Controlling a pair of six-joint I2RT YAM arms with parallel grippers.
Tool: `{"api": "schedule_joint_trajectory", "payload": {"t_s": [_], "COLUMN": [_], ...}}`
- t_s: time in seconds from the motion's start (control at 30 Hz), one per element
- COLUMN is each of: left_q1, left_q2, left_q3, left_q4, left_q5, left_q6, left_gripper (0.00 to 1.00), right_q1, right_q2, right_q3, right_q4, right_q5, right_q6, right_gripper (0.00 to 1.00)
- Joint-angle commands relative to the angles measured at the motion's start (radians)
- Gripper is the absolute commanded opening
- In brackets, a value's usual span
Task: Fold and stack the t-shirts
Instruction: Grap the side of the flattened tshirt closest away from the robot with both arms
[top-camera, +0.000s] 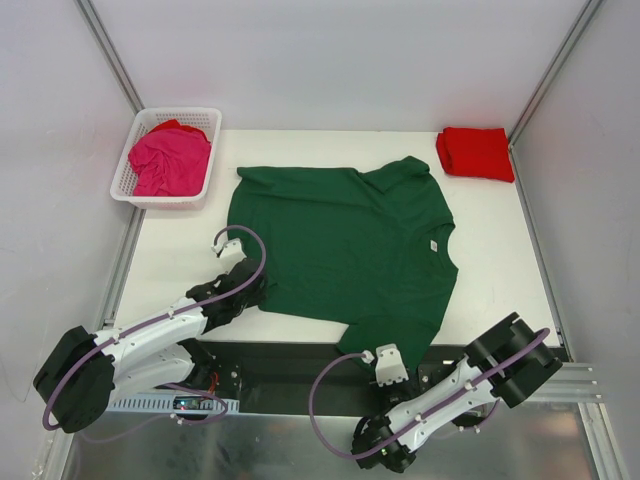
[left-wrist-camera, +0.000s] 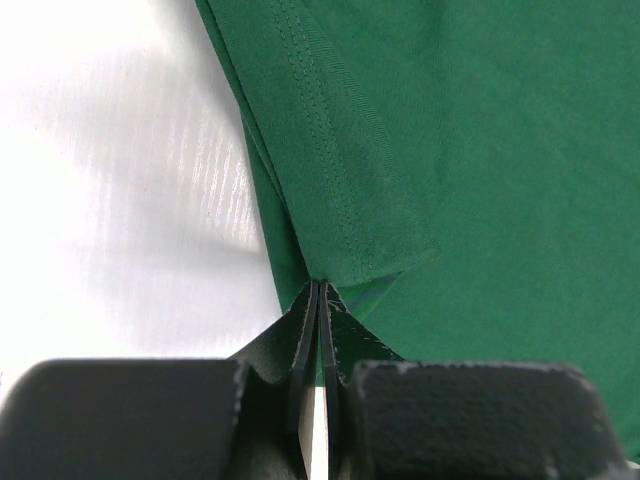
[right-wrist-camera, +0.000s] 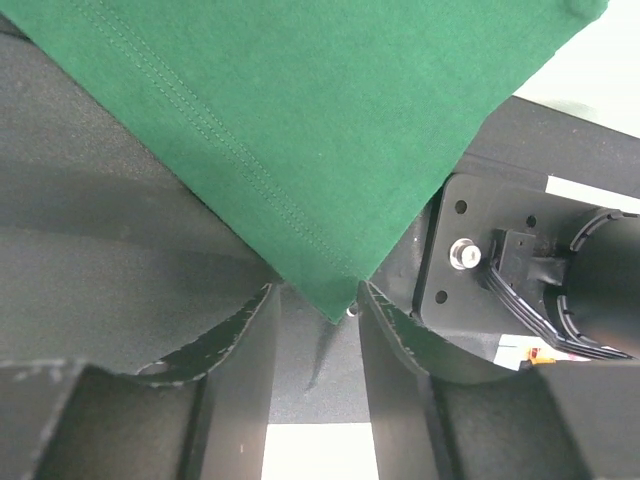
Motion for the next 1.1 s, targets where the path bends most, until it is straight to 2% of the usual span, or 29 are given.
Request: {"api": "schedule_joint_trajectory", "payload": {"t_s": [0.0, 0.27, 0.37, 0.4, 0.5, 0.7, 1.07], "left_q1": [-0.013, -0.013, -0.013, -0.011, -0.013, -0.013, -0.013], "left_q2": [-0.007, -0.003, -0.006, -0.010, -0.014, -0.019, -0.046], "left_q3": [0.011, 0.013, 0.008, 0.008, 0.003, 0.002, 0.000], "left_q4": [-0.003, -0.004, -0.004, -0.004, -0.006, -0.006, -0.006], "left_q5": [-0.037, -0.037, -0.037, -0.035, -0.039, -0.037, -0.026], "left_q6": [0.011, 0.013, 0.014, 0.014, 0.011, 0.014, 0.025], "left_gripper": [0.00, 0.00, 0.00, 0.00, 0.00, 0.00, 0.00], "right_q1": [-0.009, -0.013, -0.012, -0.012, -0.015, -0.016, -0.038], "right_q2": [0.035, 0.040, 0.043, 0.044, 0.047, 0.044, -0.055], "right_q3": [-0.026, -0.027, -0.026, -0.026, -0.026, -0.024, 0.094], "right_q4": [0.035, 0.038, 0.040, 0.041, 0.043, 0.032, -0.173], "right_q5": [-0.034, -0.036, -0.036, -0.037, -0.039, -0.036, 0.116], "right_q6": [0.018, 0.017, 0.018, 0.017, 0.015, 0.023, -0.011], "right_gripper": [0.37, 0.27, 0.17, 0.09, 0.01, 0.01, 0.01]}}
